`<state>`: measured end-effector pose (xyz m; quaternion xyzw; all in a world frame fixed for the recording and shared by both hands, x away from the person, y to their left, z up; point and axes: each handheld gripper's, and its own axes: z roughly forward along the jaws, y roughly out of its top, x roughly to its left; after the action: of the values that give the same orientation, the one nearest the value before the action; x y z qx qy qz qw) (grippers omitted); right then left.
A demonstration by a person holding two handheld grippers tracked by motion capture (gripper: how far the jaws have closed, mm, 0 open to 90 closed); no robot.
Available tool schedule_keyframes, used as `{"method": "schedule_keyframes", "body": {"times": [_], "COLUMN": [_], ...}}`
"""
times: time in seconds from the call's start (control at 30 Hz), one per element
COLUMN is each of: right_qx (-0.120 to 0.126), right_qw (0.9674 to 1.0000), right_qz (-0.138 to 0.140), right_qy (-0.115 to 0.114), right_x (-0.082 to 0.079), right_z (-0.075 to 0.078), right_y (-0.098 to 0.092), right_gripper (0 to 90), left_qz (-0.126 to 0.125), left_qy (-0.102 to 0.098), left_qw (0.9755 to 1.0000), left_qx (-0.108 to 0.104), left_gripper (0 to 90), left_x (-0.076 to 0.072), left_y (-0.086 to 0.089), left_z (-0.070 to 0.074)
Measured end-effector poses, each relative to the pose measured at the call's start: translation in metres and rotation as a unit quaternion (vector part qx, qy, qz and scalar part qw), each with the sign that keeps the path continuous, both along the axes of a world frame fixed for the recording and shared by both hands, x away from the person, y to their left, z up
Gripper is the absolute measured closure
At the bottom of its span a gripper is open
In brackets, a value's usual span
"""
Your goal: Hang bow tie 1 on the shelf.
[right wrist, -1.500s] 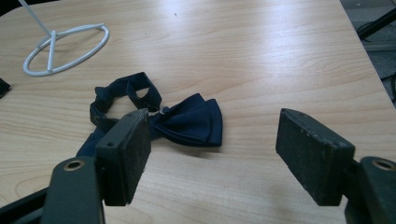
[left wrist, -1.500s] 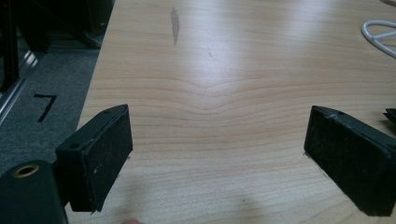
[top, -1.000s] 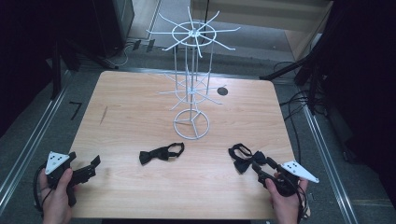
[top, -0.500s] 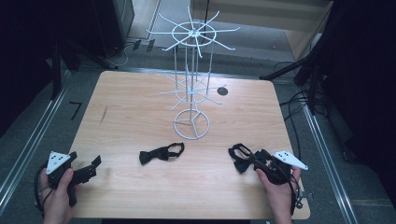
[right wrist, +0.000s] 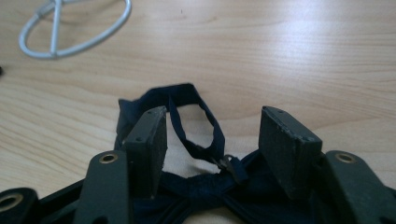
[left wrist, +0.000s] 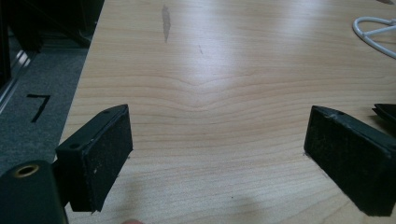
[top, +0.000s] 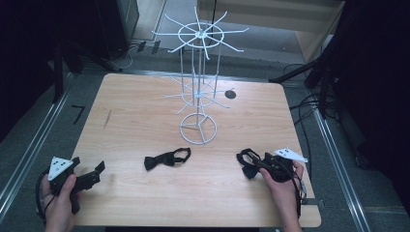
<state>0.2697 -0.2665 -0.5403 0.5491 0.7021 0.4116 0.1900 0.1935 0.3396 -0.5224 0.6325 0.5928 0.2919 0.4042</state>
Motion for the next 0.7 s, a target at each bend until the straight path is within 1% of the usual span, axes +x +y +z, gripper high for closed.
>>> {"method": "schedule_keyframes", "body": {"times": [0.03, 0.07, 0.1, 0.13, 0.17, 0.3, 0.33, 0.37, 0.4, 0.43, 0.53, 0.57, 0.63, 0.7], "right_qx": [-0.010, -0.024, -0.025, -0.025, -0.025, -0.029, -0.029, -0.030, -0.030, -0.033, -0.029, -0.022, -0.016, -0.014], "right_qw": [0.9999, 0.9997, 0.9997, 0.9997, 0.9997, 0.9995, 0.9995, 0.9992, 0.9992, 0.9990, 0.9990, 0.9993, 0.9996, 0.9996], "right_qz": [-0.001, -0.003, -0.004, -0.005, -0.005, 0.002, 0.002, 0.012, 0.012, 0.019, 0.025, 0.026, 0.024, 0.022], "right_qy": [0.001, 0.002, 0.001, 0.002, 0.004, 0.015, 0.015, 0.021, 0.021, 0.022, 0.022, 0.014, 0.006, -0.010], "right_x": [0.000, -0.001, -0.001, -0.001, -0.002, -0.002, -0.002, -0.003, -0.003, -0.003, -0.004, -0.005, -0.007, -0.009], "right_z": [-0.001, -0.002, -0.002, -0.001, -0.001, -0.003, -0.003, -0.004, -0.004, -0.005, -0.004, -0.002, 0.002, 0.006], "right_y": [0.001, 0.003, 0.003, 0.003, 0.002, 0.002, 0.002, 0.003, 0.003, 0.003, 0.003, 0.003, 0.004, 0.005], "right_gripper": [43.4, 50.7, 53.2, 53.2, 60.0, 73.0, 73.0, 80.2, 80.2, 85.5, 88.0, 88.8, 89.0, 89.1], "left_qz": [0.000, 0.000, 0.000, 0.000, 0.000, 0.001, 0.001, 0.000, 0.000, 0.000, 0.000, 0.001, 0.000, 0.001], "left_qy": [0.000, 0.000, -0.002, -0.002, -0.001, -0.001, -0.001, 0.000, 0.001, 0.000, 0.000, 0.000, 0.000, -0.001], "left_qw": [1.0000, 1.0000, 1.0000, 1.0000, 1.0000, 1.0000, 1.0000, 1.0000, 1.0000, 1.0000, 1.0000, 1.0000, 1.0000, 1.0000], "left_qx": [0.000, 0.003, 0.003, 0.003, 0.002, 0.002, 0.002, 0.004, 0.004, 0.002, 0.001, 0.001, 0.000, 0.001], "left_gripper": [8.3, 8.3, 8.3, 8.3, 8.3, 8.3, 8.3, 8.3, 8.3, 8.3, 8.3, 8.3, 8.3, 8.3], "left_x": [0.000, 0.000, 0.000, 0.000, 0.000, 0.000, 0.000, 0.000, 0.000, 0.000, 0.000, 0.000, 0.000, 0.000], "left_y": [0.000, 0.000, 0.000, 0.000, 0.000, 0.000, 0.000, -0.001, -0.001, -0.001, 0.000, 0.000, 0.000, -0.001], "left_z": [0.000, 0.000, 0.000, 0.000, 0.000, 0.000, 0.000, 0.000, 0.000, 0.000, 0.000, 0.000, 0.000, 0.000]}}
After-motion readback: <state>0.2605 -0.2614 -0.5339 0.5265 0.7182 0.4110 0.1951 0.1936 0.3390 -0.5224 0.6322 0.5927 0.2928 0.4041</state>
